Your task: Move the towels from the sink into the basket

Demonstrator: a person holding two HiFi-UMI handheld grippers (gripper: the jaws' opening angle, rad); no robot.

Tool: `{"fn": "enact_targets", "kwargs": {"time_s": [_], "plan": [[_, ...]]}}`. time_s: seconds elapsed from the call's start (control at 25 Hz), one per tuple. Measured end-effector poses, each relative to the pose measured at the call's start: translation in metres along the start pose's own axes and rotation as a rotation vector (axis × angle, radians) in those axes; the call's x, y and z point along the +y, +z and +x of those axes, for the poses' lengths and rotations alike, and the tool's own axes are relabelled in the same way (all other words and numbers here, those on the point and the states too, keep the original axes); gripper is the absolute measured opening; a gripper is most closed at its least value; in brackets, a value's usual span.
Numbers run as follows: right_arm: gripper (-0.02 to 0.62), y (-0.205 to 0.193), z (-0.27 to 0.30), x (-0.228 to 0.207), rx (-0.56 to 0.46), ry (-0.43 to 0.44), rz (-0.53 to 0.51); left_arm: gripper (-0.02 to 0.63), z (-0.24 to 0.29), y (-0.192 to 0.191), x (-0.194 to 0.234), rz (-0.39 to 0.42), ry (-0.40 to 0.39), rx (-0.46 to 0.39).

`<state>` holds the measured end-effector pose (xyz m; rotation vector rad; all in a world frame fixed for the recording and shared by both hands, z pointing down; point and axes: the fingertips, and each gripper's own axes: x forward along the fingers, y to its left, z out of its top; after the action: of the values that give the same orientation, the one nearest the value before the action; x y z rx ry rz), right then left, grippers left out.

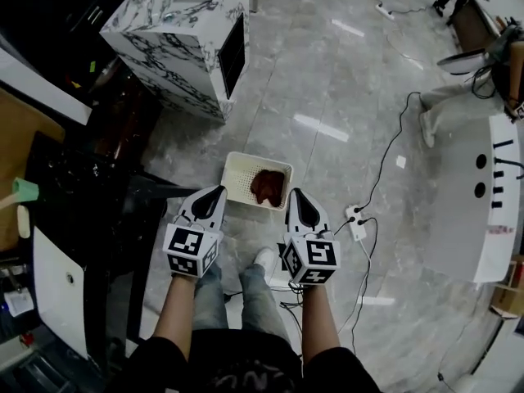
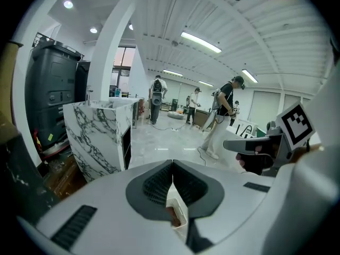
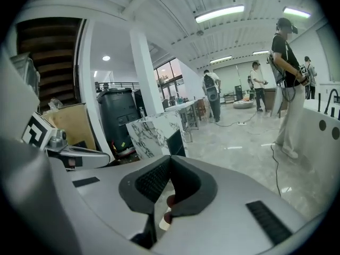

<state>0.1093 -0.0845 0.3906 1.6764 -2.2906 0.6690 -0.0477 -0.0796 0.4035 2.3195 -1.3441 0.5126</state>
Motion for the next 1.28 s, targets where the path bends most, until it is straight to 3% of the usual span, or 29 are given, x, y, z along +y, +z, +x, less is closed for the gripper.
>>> {"fn": "enact_targets", "kwargs": {"time_s": [0.48,1.0,1.28], "plan": [[0.014,0.118,-0.064,0.037,-0.139,0.027,-0.09,0.017,-0.076,0.113,-0.006,0.055,0.073,-0.163],[0.014,0.196,-0.118,0.042,-0.263,0.003,-0.178,0.017,-0.142,0.194,-0.008,0.097,0.113,-0.307],[0.014,0.213,-0.146,0.03,-0.308,-0.034,-0.187,0.017,-0.156,0.222,-0.035,0.15,0.069,-0.366]]}}
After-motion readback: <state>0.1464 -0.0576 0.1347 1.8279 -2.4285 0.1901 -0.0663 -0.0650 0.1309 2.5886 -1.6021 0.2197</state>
